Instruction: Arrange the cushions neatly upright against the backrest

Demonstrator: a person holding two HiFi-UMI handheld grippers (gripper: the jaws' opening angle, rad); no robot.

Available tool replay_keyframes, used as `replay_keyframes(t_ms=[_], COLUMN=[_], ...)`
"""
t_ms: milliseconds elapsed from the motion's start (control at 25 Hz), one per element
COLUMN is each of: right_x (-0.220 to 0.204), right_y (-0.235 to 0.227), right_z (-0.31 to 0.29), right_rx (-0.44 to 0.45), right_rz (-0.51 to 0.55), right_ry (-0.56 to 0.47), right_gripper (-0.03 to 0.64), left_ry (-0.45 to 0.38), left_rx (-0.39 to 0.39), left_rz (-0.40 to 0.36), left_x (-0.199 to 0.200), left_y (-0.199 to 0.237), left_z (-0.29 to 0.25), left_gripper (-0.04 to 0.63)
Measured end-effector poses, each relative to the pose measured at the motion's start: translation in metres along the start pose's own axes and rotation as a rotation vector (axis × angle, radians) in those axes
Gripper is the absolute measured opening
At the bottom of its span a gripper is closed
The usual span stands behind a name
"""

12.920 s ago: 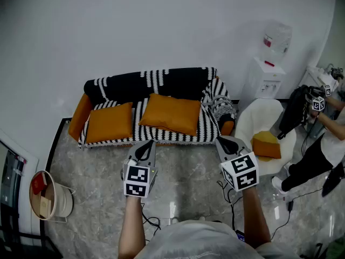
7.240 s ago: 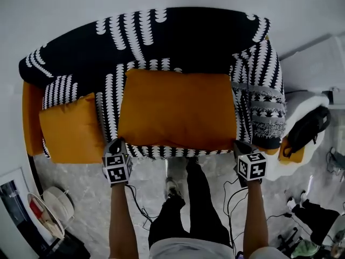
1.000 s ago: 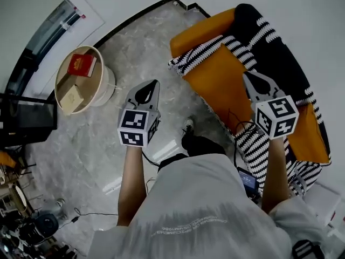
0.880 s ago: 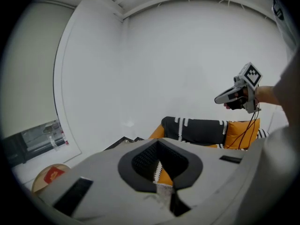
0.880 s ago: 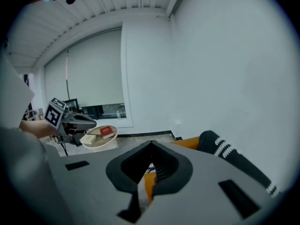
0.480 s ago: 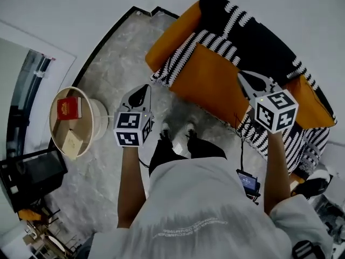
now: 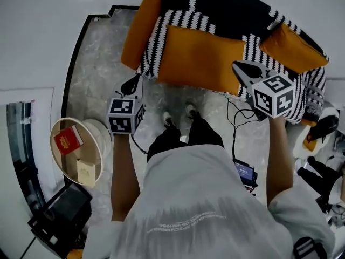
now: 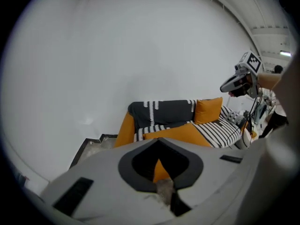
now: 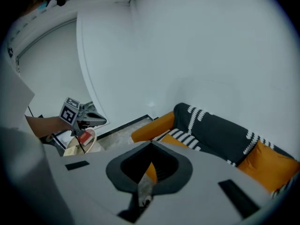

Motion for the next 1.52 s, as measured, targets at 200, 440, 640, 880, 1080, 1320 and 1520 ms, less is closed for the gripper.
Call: replay_keyframes(t_ms=[200,440,640,880,1080,1320,1520], right_x=[-0.040,-0.087,-0.151,-0.229,-0.284,-0.359,-0.413], right_y=[0.003,-0.018,-0.046,-0.082,-0.105,-0.129,-0.146], right_z=[0.008,0.007,-0.018,-0.044,-0.063,-0.082,-0.100], right_rx=[-0.121,-0.293,-0.360,-0.437,-0.466,-0.483,-0.493], right_rz=[-0.091,-0.189,-0.318,-0.424,-0.463,-0.517,-0.551], right_ry=[-0.007,-0.025,0.017,0.077,0.151,0.252,0.323], right_gripper=[0.002,0.002,0.002,0.012,0.055,0.088,0.102], left_ry=[0.023,0.107,0.178,0.271,0.335,0.416,0.479], left_rx=[-0.054,-0.148,-0.177,-0.197,-0.219,-0.230,-0.228], left_rz=[-0.053,-0.081,-0.088,-0.102,-0.095,-0.113,-0.113], left_x=[-0.024,-0.052,-0.082,-0.128,-0.161,-0.206,-0.246], left_y=[0.005,-0.006,-0.013,-0.020,-0.023,-0.028,-0.026], left_z=[-0.018,-0.058,-0.099,-0.153,-0.189,-0.228,-0.254], left_gripper=[0.018,0.018,0.020,0.049,0.092,0.125,0.136])
Point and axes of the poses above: the fingertips, and each gripper's own axes: z backward along the fingers, y to its left, x out of its top, the point moved 2 cm from there along z, backward along the fingers, and after that the axes turned 3 degrees about x, right-handed, at the moved point
